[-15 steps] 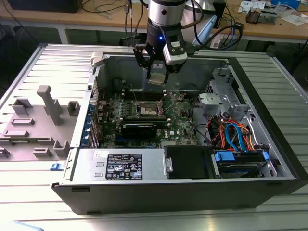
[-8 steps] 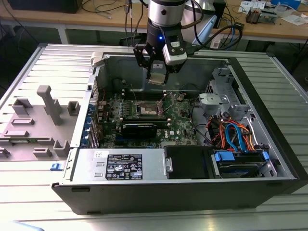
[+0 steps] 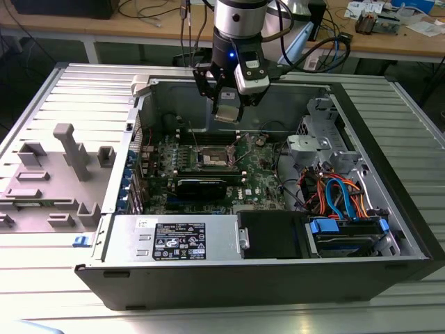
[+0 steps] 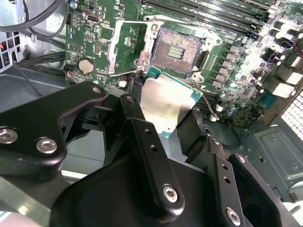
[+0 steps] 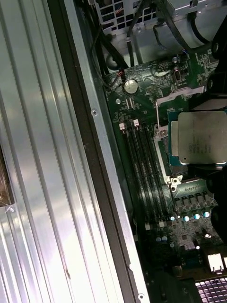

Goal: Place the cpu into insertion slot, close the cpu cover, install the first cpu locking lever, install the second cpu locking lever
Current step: 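Place the cpu into insertion slot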

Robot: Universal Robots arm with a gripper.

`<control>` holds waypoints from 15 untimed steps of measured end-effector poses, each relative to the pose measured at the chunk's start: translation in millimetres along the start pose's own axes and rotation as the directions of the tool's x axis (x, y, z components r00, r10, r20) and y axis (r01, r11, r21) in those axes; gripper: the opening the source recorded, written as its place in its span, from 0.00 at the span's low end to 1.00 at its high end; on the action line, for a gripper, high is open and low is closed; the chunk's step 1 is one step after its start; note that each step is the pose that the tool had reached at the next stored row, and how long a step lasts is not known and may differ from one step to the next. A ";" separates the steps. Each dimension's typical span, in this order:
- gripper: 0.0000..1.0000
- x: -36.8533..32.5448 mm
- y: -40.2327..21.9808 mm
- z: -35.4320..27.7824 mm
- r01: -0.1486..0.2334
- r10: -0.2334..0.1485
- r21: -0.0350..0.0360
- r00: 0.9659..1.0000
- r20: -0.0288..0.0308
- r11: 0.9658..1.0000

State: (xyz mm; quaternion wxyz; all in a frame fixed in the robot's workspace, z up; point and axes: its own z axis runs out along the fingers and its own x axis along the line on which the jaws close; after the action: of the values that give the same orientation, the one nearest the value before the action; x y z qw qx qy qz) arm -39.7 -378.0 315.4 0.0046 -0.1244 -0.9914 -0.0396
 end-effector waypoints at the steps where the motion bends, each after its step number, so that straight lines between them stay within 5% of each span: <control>1: 0.55 0.0 0.0 0.0 -0.002 0.002 0.000 1.000 0.000 1.000; 15: 0.55 0.0 0.0 0.4 -0.031 0.031 -0.001 1.000 0.002 1.000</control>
State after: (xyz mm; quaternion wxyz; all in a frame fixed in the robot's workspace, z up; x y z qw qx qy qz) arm -39.7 -378.0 315.0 0.0040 -0.1396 -0.9894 -0.0397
